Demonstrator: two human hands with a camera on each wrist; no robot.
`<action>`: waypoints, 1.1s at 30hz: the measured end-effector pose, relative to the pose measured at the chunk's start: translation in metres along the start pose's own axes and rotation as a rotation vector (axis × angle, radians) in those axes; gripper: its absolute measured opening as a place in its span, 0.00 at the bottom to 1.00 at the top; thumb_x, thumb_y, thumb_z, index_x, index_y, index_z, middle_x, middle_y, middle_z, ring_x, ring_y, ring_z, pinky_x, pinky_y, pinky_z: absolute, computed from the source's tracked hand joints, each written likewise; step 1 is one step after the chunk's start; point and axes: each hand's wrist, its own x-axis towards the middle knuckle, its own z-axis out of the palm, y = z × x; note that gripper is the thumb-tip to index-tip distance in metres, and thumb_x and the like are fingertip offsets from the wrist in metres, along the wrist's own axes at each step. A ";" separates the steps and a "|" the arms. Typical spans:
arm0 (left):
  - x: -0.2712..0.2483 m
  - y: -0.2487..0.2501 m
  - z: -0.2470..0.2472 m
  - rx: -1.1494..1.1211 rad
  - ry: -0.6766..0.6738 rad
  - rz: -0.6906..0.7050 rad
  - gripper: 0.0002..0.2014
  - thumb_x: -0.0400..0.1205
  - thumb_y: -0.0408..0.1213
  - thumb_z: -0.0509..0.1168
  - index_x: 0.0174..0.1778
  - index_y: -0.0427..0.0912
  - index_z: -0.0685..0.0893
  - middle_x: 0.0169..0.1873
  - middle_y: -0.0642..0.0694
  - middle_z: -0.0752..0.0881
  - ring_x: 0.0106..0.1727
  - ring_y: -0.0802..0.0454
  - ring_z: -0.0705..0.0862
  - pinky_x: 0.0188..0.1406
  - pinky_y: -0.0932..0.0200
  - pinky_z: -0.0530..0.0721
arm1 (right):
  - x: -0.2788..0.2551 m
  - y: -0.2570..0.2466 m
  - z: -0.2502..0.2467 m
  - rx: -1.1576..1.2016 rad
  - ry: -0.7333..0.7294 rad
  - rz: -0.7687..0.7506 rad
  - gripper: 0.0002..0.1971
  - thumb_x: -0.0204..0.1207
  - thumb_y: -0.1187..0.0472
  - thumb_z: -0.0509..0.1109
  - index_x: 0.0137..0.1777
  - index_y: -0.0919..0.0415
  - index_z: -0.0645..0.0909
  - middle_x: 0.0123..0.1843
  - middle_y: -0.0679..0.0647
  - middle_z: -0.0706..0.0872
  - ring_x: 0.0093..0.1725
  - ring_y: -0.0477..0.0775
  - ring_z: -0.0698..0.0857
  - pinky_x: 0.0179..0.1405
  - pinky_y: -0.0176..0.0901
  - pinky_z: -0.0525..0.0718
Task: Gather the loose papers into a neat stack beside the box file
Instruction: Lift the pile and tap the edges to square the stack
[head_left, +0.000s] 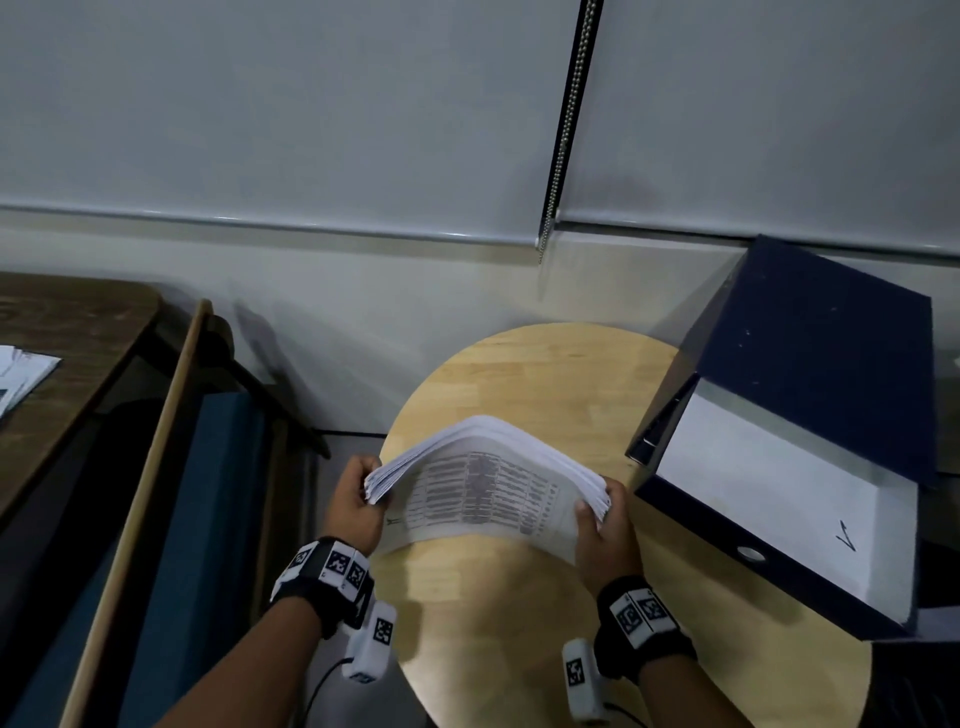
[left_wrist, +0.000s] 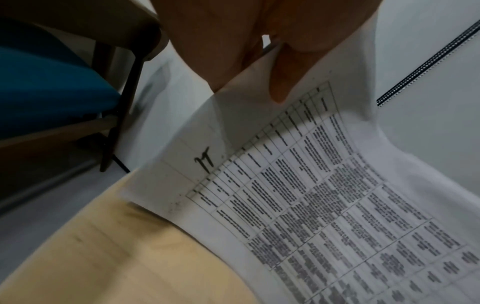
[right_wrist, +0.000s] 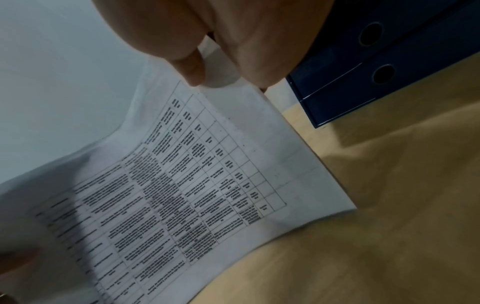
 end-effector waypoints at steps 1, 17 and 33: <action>0.000 0.002 0.002 -0.017 0.009 0.009 0.14 0.71 0.29 0.63 0.35 0.56 0.73 0.28 0.59 0.76 0.29 0.62 0.68 0.33 0.56 0.66 | 0.001 -0.002 0.002 0.000 0.010 -0.001 0.10 0.84 0.63 0.62 0.62 0.51 0.69 0.55 0.51 0.81 0.57 0.56 0.81 0.51 0.44 0.76; -0.007 0.019 -0.006 -0.159 0.249 -0.033 0.16 0.71 0.58 0.66 0.37 0.47 0.78 0.36 0.52 0.80 0.39 0.54 0.76 0.42 0.54 0.72 | -0.005 -0.007 0.006 0.214 0.165 0.108 0.19 0.64 0.35 0.67 0.50 0.44 0.77 0.52 0.47 0.84 0.50 0.52 0.85 0.44 0.53 0.87; -0.008 0.008 -0.015 -0.307 0.031 -0.035 0.29 0.62 0.52 0.77 0.54 0.44 0.77 0.48 0.47 0.82 0.49 0.49 0.81 0.49 0.52 0.79 | 0.003 -0.003 -0.001 0.314 0.036 0.057 0.22 0.64 0.53 0.70 0.59 0.50 0.74 0.56 0.53 0.83 0.51 0.51 0.85 0.45 0.53 0.87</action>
